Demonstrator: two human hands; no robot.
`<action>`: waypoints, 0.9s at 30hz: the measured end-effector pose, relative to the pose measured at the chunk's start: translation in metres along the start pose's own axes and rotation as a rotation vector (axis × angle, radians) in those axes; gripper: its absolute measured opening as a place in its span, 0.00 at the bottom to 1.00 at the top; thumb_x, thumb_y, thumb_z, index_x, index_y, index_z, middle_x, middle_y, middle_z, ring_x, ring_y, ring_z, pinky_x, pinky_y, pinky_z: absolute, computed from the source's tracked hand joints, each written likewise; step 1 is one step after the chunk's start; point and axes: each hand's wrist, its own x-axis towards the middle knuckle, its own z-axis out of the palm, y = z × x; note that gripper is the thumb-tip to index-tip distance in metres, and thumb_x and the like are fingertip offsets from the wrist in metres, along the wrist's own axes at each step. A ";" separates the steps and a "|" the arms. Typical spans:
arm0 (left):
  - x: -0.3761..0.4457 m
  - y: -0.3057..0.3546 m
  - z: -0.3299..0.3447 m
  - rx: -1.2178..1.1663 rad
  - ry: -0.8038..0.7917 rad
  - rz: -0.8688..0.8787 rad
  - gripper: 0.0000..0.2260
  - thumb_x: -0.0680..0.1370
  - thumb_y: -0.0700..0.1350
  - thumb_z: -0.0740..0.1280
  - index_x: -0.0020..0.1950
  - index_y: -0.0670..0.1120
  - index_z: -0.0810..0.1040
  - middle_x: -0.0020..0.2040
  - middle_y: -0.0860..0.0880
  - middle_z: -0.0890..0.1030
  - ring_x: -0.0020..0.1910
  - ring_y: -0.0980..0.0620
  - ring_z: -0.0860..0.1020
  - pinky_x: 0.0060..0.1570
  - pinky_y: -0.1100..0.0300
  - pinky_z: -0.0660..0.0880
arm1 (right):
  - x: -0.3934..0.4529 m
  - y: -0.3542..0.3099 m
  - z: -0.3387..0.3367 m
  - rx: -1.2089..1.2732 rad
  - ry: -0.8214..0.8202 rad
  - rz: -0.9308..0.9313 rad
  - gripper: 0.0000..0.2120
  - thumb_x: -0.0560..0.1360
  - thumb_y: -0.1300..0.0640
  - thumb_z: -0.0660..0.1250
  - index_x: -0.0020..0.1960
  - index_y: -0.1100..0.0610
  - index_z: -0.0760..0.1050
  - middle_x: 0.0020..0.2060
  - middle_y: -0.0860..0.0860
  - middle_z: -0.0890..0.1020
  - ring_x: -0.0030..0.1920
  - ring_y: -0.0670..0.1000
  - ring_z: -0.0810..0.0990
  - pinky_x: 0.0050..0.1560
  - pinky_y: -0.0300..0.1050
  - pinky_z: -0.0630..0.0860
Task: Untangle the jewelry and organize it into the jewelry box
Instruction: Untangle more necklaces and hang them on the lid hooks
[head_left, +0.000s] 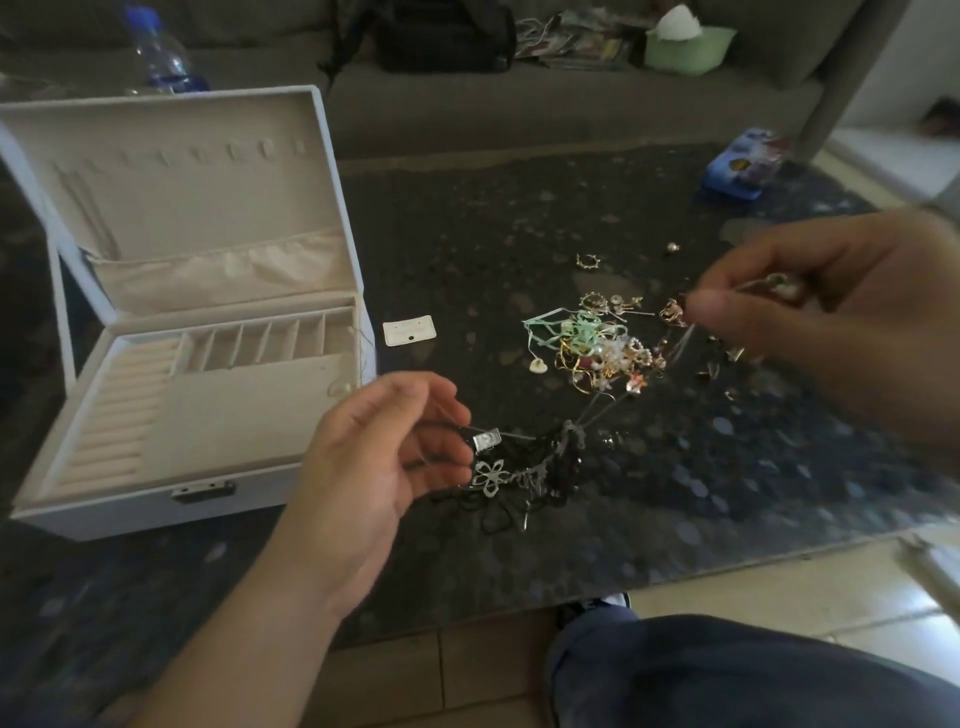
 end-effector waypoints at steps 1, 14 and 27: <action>-0.001 -0.003 0.002 -0.008 0.007 -0.017 0.10 0.77 0.45 0.62 0.47 0.41 0.80 0.42 0.43 0.81 0.35 0.48 0.78 0.32 0.59 0.77 | 0.000 0.003 -0.002 0.001 0.017 -0.023 0.08 0.67 0.37 0.70 0.40 0.39 0.82 0.32 0.53 0.81 0.26 0.57 0.72 0.26 0.34 0.67; -0.008 -0.027 0.012 0.070 0.057 -0.118 0.16 0.85 0.44 0.56 0.43 0.47 0.80 0.42 0.45 0.82 0.33 0.49 0.77 0.25 0.61 0.67 | -0.016 0.051 0.019 0.893 -0.159 0.132 0.10 0.69 0.47 0.74 0.42 0.52 0.78 0.39 0.55 0.83 0.41 0.56 0.83 0.41 0.49 0.82; -0.002 -0.057 0.010 0.242 0.109 -0.073 0.14 0.86 0.42 0.55 0.45 0.44 0.76 0.38 0.46 0.83 0.33 0.49 0.78 0.23 0.63 0.65 | -0.048 0.100 0.053 -0.585 -0.303 0.296 0.05 0.72 0.48 0.70 0.40 0.44 0.75 0.43 0.41 0.78 0.50 0.50 0.75 0.47 0.44 0.71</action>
